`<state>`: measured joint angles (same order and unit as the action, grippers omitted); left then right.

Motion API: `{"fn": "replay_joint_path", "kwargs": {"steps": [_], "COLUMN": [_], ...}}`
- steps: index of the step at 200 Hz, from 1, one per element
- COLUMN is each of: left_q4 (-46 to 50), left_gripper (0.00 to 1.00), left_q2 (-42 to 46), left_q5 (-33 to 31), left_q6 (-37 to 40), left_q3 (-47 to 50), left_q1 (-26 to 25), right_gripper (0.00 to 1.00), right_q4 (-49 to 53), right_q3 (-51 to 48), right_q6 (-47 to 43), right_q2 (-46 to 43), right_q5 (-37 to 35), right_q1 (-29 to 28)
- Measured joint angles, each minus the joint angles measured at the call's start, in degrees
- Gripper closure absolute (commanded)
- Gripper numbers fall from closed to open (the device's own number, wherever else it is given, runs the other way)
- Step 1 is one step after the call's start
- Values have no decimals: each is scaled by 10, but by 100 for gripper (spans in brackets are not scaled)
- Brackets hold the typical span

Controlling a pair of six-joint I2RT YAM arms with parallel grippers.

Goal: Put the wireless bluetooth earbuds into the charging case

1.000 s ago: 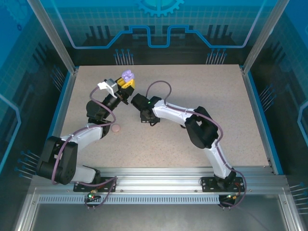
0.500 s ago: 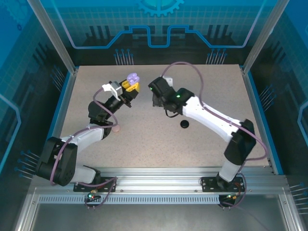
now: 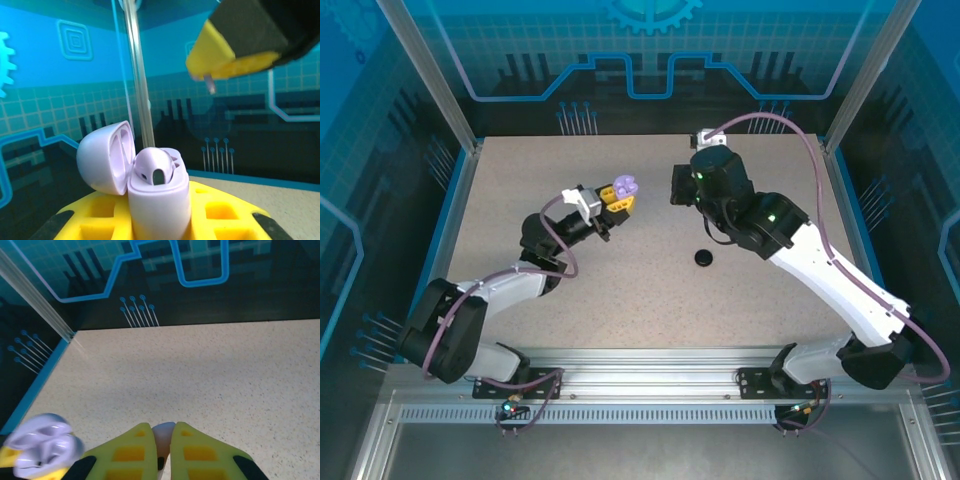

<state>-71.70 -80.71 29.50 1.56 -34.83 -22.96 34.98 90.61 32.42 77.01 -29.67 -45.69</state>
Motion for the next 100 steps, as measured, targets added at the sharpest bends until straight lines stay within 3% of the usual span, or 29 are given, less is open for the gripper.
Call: {"fn": "replay_joint_path", "kwargs": {"steps": [100], "left_q4": [29], "left_gripper": [100], "left_q2": [-39], "left_q5": [26], "left_q6": [19], "left_q3": [-26], "left_q1": [-33], "right_gripper": [90], "right_q4": [-95], "right_q3": [-77], "right_q6": [-92], "right_q2": [-11], "right_q5": [66], "right_q1": [-23]}}
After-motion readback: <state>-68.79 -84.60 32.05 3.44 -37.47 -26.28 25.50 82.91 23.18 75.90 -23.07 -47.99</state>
